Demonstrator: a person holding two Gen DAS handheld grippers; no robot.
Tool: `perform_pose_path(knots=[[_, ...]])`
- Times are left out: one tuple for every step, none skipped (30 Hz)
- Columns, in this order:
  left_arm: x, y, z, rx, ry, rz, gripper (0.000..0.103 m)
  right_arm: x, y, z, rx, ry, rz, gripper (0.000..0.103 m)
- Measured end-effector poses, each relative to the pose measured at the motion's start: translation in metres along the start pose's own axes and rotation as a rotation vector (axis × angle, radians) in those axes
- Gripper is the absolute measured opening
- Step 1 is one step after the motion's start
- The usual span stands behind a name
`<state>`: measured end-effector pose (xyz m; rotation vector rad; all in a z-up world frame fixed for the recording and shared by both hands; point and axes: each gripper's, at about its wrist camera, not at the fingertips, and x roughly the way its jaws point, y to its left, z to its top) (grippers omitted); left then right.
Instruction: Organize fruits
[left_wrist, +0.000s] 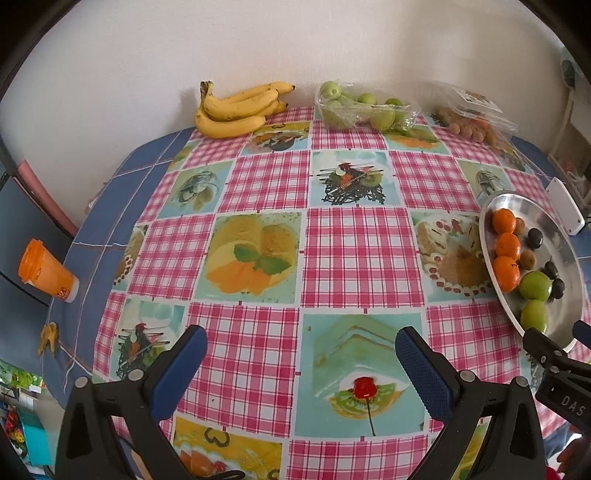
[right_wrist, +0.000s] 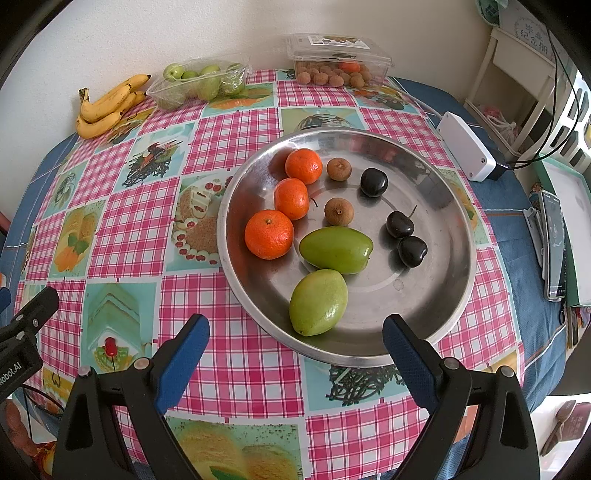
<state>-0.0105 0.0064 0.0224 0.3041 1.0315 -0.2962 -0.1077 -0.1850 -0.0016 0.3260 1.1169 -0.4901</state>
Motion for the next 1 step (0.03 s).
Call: perform_pose_path(knots=[[0.0005,0.0004,0.0003,-0.001,0.001,-0.001,0.103,-0.0001,0.0000,0.0003,-0.001,0.000,0.000,0.095]])
